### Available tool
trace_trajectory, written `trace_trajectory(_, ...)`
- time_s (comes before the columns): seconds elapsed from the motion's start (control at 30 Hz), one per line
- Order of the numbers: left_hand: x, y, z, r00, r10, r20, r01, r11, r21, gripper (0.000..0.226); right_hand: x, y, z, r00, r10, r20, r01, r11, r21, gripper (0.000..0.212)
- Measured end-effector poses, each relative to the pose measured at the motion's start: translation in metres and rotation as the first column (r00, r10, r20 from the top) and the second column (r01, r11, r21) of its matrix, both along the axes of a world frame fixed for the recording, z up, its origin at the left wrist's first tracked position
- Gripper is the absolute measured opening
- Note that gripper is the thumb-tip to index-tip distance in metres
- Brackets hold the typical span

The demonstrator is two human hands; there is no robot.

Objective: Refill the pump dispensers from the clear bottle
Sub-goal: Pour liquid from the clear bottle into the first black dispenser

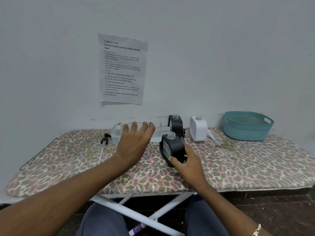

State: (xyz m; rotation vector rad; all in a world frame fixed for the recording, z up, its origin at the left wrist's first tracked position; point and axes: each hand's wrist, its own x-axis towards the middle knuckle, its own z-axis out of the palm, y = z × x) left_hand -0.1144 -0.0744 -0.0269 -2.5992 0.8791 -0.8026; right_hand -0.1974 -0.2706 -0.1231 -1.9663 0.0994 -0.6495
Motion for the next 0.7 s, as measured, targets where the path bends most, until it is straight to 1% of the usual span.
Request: trace_trajectory(0.7,0.001,-0.0004,-0.0001,1.0,-0.013,0.004,0.013,1.0,-0.018,0.069,-0.002,0.0006,0.0018,1.0,0.0,0.015,0.0,1.0,-0.003,0.04)
